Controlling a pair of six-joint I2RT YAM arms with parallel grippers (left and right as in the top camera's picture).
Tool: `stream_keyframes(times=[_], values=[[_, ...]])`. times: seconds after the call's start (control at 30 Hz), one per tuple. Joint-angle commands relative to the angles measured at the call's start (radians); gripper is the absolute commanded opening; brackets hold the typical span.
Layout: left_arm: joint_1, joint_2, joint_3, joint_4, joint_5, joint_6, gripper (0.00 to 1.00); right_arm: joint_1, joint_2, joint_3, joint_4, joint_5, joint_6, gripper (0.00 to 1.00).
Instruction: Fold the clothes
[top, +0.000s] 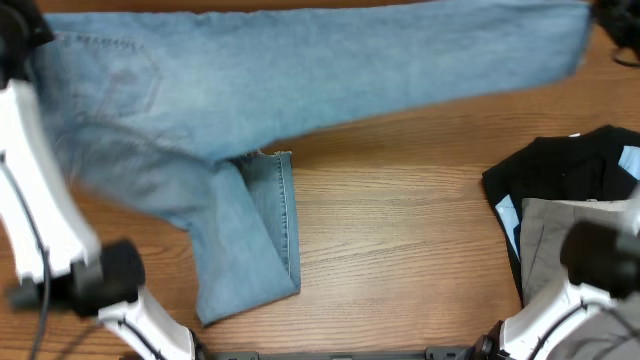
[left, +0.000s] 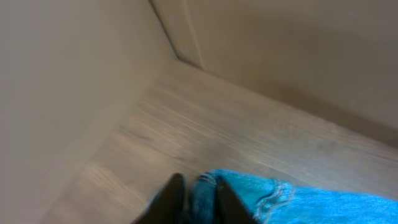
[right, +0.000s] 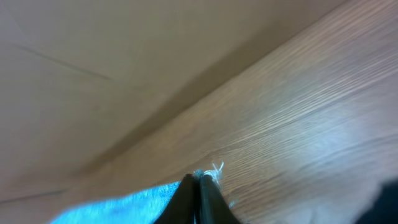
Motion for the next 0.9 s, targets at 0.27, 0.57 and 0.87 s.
stream_keyframes(times=[0.27, 0.57, 0.87], values=[[0.009, 0.199, 0.020, 0.001, 0.006, -0.027, 0.83, -0.002, 0.235, 0.008, -0.046, -0.068, -0.137, 0.93], [0.015, -0.037, 0.037, -0.151, 0.034, -0.027, 0.94, 0.000, 0.203, 0.008, -0.279, -0.087, -0.237, 0.85], [0.027, -0.068, -0.006, -0.472, 0.087, -0.047, 0.55, 0.108, 0.119, 0.008, -0.333, -0.120, -0.284, 0.84]])
